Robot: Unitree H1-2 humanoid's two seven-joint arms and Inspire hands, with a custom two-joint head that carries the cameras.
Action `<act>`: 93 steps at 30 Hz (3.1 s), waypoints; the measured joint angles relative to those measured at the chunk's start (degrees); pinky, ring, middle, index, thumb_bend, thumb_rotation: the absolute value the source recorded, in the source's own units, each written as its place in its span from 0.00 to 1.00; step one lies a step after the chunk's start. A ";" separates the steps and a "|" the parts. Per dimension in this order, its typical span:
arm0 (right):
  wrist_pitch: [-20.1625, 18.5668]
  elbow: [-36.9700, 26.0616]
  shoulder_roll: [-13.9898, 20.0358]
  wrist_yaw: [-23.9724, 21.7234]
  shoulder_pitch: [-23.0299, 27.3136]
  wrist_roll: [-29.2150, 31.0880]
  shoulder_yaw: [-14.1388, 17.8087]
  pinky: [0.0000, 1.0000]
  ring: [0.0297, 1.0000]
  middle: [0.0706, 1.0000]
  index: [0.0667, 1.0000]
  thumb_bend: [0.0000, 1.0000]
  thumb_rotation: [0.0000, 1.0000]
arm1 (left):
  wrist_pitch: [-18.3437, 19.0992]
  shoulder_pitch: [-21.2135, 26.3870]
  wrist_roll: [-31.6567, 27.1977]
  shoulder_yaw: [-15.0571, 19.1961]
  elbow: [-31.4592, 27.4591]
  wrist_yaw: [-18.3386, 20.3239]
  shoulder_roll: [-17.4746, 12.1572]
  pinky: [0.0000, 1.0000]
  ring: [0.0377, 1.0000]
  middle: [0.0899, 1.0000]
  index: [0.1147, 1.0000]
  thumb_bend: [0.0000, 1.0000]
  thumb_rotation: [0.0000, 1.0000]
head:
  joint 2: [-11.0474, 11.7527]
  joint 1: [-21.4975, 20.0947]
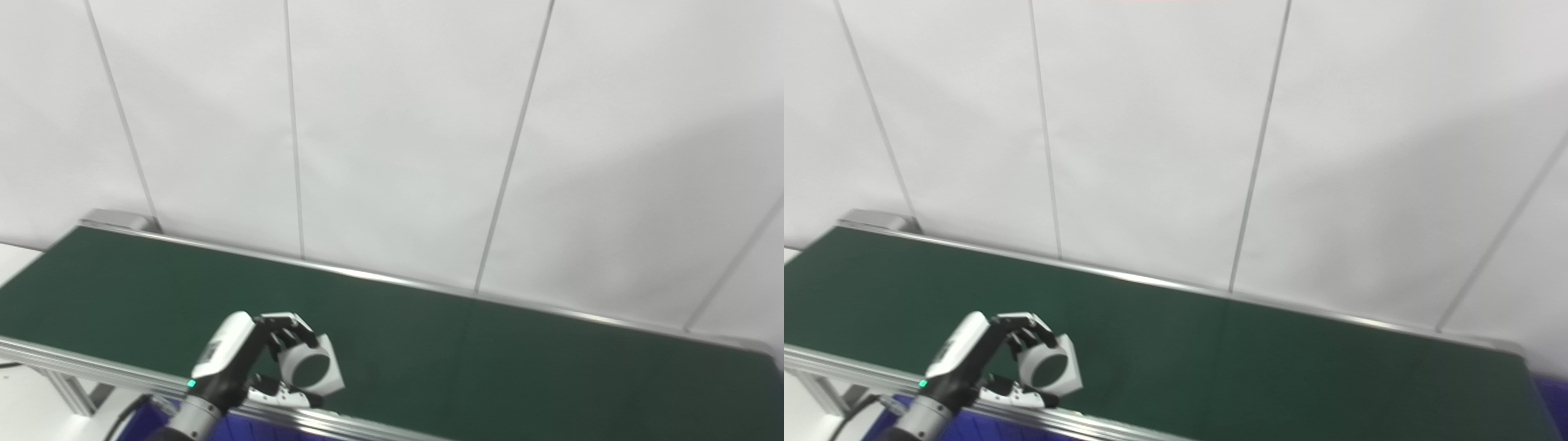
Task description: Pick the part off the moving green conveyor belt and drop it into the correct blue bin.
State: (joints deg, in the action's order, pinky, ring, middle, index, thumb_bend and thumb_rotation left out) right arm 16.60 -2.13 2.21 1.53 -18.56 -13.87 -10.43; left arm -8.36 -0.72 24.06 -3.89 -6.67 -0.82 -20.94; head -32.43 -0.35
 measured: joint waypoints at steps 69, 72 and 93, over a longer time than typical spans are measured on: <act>-5.86 -6.15 -1.32 -1.13 0.20 -1.47 0.05 0.73 0.76 0.78 0.89 0.63 0.55 | 9.74 -3.16 37.16 -18.61 -7.08 30.85 -5.23 1.00 0.82 0.78 0.72 0.77 0.64 | -13.71 0.53; -5.86 -6.20 -1.32 -1.13 0.17 -1.48 0.04 0.73 0.76 0.79 0.90 0.64 0.56 | 10.11 -3.27 36.75 -18.65 -9.03 35.01 -5.51 1.00 0.85 0.81 0.75 0.81 0.67 | -13.89 0.44; -7.90 -8.05 -1.27 -1.21 -0.28 -1.79 -0.26 0.73 0.76 0.79 0.89 0.64 0.56 | 9.41 -9.15 -10.77 -3.98 -6.37 31.01 3.66 0.72 0.80 0.80 0.77 0.83 0.47 | -14.59 -1.67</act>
State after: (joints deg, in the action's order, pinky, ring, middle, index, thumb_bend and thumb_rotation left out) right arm 8.70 -10.18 0.94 0.32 -18.84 -15.67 -10.70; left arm 1.05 -9.86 13.30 -7.87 -13.04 30.19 -17.28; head -47.02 -2.02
